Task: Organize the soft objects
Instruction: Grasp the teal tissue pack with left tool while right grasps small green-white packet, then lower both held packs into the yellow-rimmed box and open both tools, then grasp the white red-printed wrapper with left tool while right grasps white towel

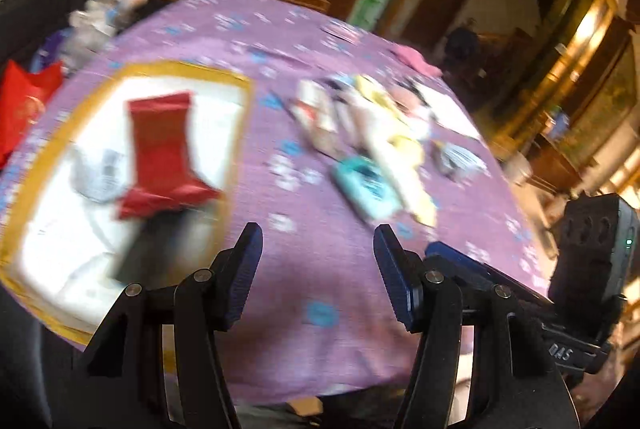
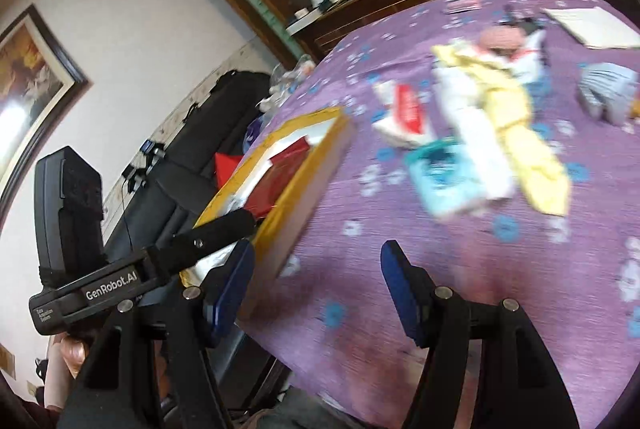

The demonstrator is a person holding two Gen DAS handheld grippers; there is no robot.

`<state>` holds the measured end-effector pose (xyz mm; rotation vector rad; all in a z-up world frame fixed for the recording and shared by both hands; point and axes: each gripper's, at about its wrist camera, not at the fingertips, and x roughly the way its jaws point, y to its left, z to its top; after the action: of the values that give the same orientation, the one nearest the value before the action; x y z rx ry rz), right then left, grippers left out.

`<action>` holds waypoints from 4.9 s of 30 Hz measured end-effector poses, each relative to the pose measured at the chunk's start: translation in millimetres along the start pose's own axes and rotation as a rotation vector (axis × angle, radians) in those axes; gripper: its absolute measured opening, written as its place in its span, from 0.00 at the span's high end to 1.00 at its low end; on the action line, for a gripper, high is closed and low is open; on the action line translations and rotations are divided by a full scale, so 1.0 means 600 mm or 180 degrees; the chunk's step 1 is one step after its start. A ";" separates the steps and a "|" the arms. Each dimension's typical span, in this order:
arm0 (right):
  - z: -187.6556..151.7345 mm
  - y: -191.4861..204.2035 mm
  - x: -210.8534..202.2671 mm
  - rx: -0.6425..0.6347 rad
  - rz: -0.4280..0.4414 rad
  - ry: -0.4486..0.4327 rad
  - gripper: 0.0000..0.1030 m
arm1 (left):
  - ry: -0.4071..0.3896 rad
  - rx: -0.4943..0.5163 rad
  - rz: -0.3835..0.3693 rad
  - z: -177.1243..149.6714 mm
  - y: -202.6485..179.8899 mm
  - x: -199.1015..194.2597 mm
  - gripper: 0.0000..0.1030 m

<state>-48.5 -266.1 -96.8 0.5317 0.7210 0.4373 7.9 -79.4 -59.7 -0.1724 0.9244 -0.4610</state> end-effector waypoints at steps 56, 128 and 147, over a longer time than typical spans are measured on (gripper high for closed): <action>0.085 -0.118 -0.041 0.0460 -0.0412 -0.0388 0.85 | 0.0300 -0.0443 -0.0442 0.050 0.026 0.052 0.95; 0.185 -0.126 0.091 0.0268 -0.0409 0.0047 0.35 | 0.0278 -0.0142 0.0040 0.116 0.022 0.090 0.50; 0.171 -0.152 0.092 0.0197 -0.0309 -0.0403 0.69 | 0.0653 0.0183 0.0356 0.206 -0.012 0.276 0.50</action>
<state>79.3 -338.4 -113.4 0.5747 0.6372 0.2890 189.5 -167.4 -104.3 -0.0206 1.1145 -0.4060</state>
